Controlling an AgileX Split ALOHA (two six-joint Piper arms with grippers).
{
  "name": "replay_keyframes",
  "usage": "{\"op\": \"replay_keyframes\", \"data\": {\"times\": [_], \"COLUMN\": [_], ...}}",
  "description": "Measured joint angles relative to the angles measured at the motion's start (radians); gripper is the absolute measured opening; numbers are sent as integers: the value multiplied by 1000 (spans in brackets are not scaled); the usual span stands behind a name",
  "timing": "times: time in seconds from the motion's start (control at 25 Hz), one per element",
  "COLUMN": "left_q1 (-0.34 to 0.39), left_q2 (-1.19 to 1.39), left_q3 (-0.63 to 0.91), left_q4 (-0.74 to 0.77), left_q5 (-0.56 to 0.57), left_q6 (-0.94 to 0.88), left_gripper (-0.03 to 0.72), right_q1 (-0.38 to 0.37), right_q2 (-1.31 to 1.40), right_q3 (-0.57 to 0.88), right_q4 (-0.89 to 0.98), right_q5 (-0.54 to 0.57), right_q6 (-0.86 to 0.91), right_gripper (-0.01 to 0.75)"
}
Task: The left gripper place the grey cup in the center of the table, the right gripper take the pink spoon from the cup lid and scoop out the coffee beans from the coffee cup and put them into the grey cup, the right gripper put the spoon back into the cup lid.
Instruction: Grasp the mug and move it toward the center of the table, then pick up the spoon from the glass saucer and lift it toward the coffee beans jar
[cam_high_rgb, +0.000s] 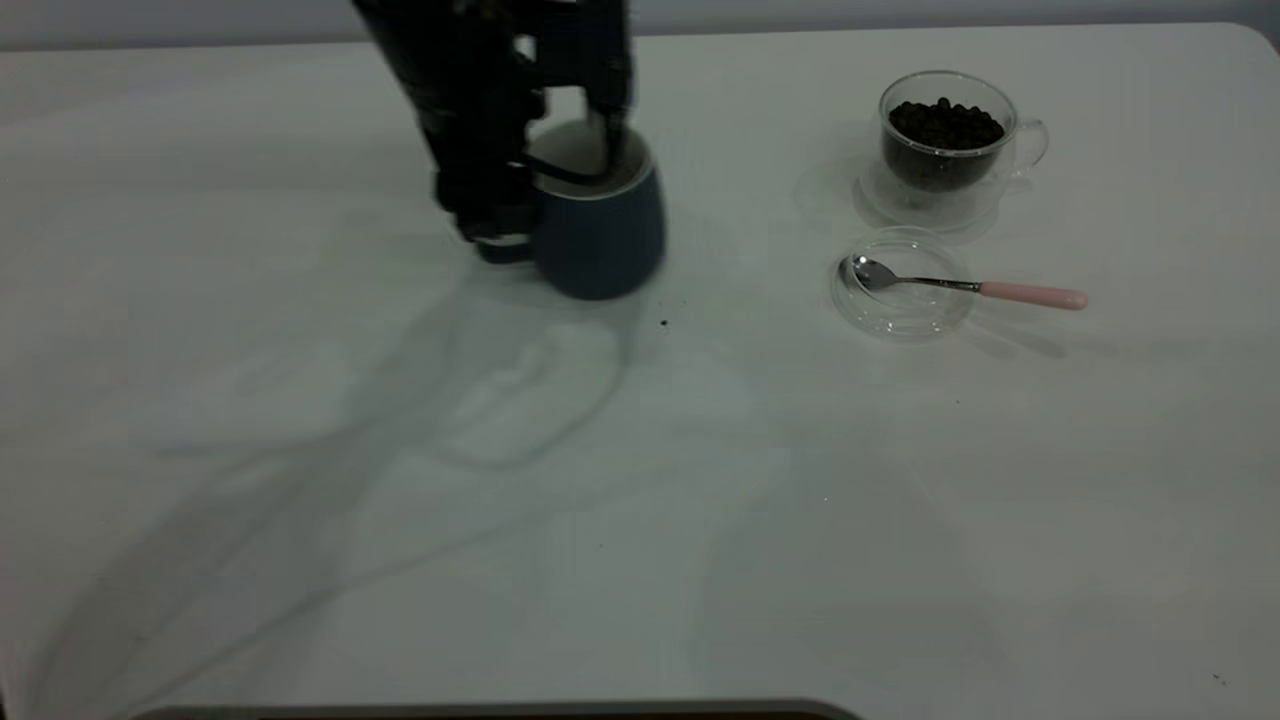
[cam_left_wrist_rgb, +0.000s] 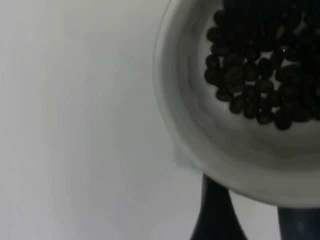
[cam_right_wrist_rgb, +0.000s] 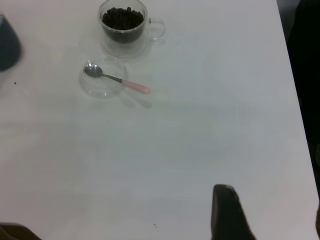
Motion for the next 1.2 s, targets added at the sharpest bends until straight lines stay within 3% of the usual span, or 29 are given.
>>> {"op": "replay_keyframes", "data": {"times": [0.16, 0.28, 0.56, 0.84, 1.0, 1.2], "left_q1": [-20, -20, -20, -20, -20, -20], "left_q2": [-21, -89, -370, -686, -845, -1078], "left_q3": [0, 0, 0, 0, 3, 49], "left_q4": [0, 0, 31, 218, 265, 188], "left_q5": [16, 104, 446, 849, 878, 878], "left_q6": [-56, -108, -348, -741, -877, -918], "left_gripper": [569, 569, 569, 569, 569, 569], "right_q1": [0, 0, 0, 0, 0, 0], "right_q2": [0, 0, 0, 0, 0, 0], "right_q3": [0, 0, 0, 0, 0, 0], "right_q4": [0, 0, 0, 0, 0, 0], "right_q5": [0, 0, 0, 0, 0, 0], "right_q6": [0, 0, 0, 0, 0, 0], "right_gripper": [450, 450, 450, 450, 450, 450]}}
